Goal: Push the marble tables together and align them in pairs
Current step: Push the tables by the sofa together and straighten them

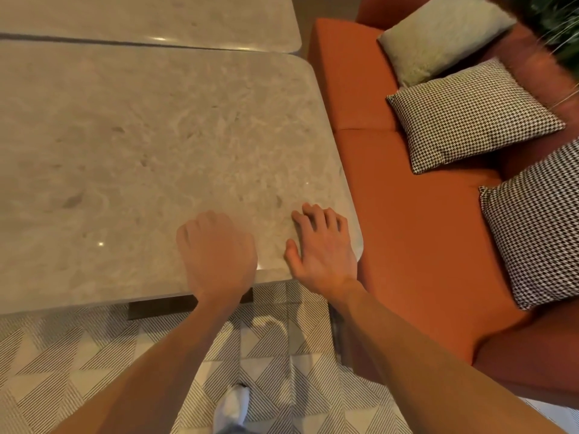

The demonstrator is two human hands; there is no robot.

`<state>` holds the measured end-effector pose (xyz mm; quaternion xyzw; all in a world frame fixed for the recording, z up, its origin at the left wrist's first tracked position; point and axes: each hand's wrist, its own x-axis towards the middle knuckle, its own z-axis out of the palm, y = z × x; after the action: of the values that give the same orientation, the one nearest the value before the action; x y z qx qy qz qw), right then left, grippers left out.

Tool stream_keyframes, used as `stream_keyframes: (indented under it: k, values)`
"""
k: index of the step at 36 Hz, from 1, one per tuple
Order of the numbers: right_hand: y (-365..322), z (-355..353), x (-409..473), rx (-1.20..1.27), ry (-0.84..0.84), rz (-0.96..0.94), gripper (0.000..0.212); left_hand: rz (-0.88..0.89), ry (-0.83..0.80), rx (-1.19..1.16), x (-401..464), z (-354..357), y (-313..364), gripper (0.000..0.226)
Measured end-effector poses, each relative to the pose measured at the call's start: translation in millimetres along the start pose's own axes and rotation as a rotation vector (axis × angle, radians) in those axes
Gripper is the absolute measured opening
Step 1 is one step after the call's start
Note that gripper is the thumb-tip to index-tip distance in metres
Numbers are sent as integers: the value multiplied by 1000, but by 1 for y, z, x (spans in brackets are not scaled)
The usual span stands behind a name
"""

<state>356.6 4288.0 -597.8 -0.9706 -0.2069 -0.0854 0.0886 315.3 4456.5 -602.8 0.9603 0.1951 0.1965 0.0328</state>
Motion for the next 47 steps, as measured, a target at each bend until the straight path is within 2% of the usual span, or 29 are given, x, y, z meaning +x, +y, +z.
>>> stream_keyframes:
  k: [13, 19, 22, 24, 26, 29, 35, 43, 47]
  values:
    - [1, -4, 0, 2, -26, -1, 49, 4, -99, 8, 0, -4, 3, 32]
    - [-9, -7, -2, -59, -113, 42, 48, 24, -296, -26, 0, -19, -2, 36]
    - [-24, -18, 7, -126, -201, 94, 47, 160, -367, -30, 4, -30, -19, 38]
    - [-44, -33, 19, -127, -277, 177, 47, 288, -426, -85, 16, -39, -42, 35]
    - [-66, -44, 30, -97, -351, 227, 50, 350, -519, -234, 31, -45, -65, 28]
    - [-111, -60, 34, -80, -419, 173, 49, 275, -669, -397, 49, -67, -102, 31]
    - [-214, -79, 27, 23, -442, 94, 47, 117, -743, -334, 60, -110, -205, 35]
    - [-327, -89, 16, 107, -407, 91, 49, 83, -794, -213, 43, -160, -345, 36]
    - [-375, -88, 10, 137, -453, 94, 48, 101, -752, -192, 41, -178, -399, 37]
